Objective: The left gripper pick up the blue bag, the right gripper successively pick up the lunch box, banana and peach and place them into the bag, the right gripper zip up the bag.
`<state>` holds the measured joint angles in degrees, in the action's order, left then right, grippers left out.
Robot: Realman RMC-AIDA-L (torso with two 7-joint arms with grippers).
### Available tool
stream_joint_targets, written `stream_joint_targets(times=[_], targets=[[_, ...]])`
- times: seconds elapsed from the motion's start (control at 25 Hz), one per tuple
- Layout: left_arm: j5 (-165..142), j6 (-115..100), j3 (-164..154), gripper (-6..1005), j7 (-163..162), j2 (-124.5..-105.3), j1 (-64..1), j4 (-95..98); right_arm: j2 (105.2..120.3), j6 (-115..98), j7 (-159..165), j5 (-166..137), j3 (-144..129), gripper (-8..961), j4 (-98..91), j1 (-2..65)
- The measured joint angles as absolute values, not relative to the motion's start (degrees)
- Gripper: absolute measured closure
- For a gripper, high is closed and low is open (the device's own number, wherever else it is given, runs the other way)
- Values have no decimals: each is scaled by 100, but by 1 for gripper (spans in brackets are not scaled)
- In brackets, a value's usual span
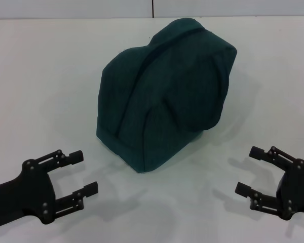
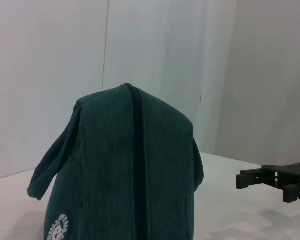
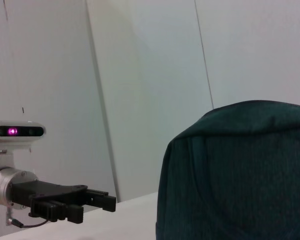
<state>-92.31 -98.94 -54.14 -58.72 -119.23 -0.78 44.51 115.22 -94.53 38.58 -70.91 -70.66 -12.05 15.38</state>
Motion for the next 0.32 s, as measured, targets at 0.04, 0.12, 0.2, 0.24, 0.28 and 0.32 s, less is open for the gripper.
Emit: stream_joint_targets(times=[0.04,0.12,0.2,0.24,0.28,0.32], targets=[[-9219,-9894,-5414,281,-5872,-11920,-81,4449,11522,-9451,3858,-7089,-7066,97,-1204,1538],[-9209,-9896,-5414,281,-5871,-11918,-93,4446,11522,-9448,3858,-7087,-7066,97,-1204,1538],[-9206,-9900,-5414,281,-5870,-11917,-100,4445,11522,-9447,3858,-7088,-7067,97,-1204,1541],[-9206,-9902,-5414,281,-5870,-11917,-104,4444,11522,-9447,3858,-7090,-7066,97,-1204,1543],[-9206,-9903,-5414,281,-5869,-11917,-106,4444,11523,-9447,3857,-7091,-7067,97,-1204,1546],[-9206,-9904,-5414,281,-5869,-11917,-108,4443,11522,-9447,3857,-7093,-7066,97,-1204,1546]])
